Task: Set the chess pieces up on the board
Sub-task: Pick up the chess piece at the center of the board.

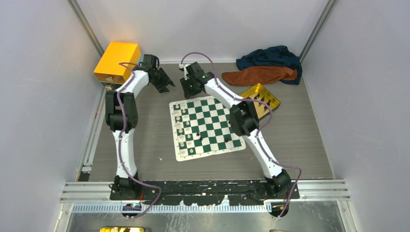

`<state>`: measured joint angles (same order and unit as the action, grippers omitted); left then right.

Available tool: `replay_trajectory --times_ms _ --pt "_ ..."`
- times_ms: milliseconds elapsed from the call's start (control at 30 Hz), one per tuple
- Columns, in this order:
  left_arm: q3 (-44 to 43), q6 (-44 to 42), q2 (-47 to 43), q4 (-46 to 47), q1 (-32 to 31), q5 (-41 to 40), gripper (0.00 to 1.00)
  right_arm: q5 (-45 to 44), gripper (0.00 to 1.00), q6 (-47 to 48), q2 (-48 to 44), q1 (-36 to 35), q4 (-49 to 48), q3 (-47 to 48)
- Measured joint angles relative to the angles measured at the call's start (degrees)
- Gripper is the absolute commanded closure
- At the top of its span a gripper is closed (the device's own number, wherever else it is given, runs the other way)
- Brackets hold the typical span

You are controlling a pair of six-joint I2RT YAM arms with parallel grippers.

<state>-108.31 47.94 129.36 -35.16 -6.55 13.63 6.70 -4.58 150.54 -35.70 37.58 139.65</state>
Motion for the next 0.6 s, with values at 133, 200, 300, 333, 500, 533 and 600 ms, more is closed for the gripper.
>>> replay_trajectory --times_ms 133,200,300,333,500,533,600 --pt "0.0 0.11 0.0 0.37 0.15 0.44 0.55 -0.02 0.59 0.0 0.26 -0.26 -0.24 0.52" --pt "0.0 0.13 0.0 0.68 0.28 0.63 0.56 -0.07 0.6 -0.02 0.48 -0.35 -0.24 0.61" --pt "0.0 0.26 0.0 1.14 0.48 0.98 0.56 -0.09 0.62 -0.02 0.98 -0.42 -0.26 0.61" --pt "0.0 0.31 0.0 1.18 0.55 1.09 0.56 -0.09 0.62 -0.02 1.29 -0.46 -0.26 0.66" --pt "0.0 0.9 0.0 1.38 0.7 1.66 0.56 -0.24 0.66 -0.02 2.29 -0.48 -0.5 1.86" --pt "0.0 0.94 0.0 1.44 0.72 1.84 0.56 -0.26 0.67 -0.02 2.45 -0.48 -0.63 2.05" --pt "0.0 1.07 0.0 1.57 0.76 2.08 0.56 -0.42 0.71 0.0 2.73 -0.46 -0.85 2.34"
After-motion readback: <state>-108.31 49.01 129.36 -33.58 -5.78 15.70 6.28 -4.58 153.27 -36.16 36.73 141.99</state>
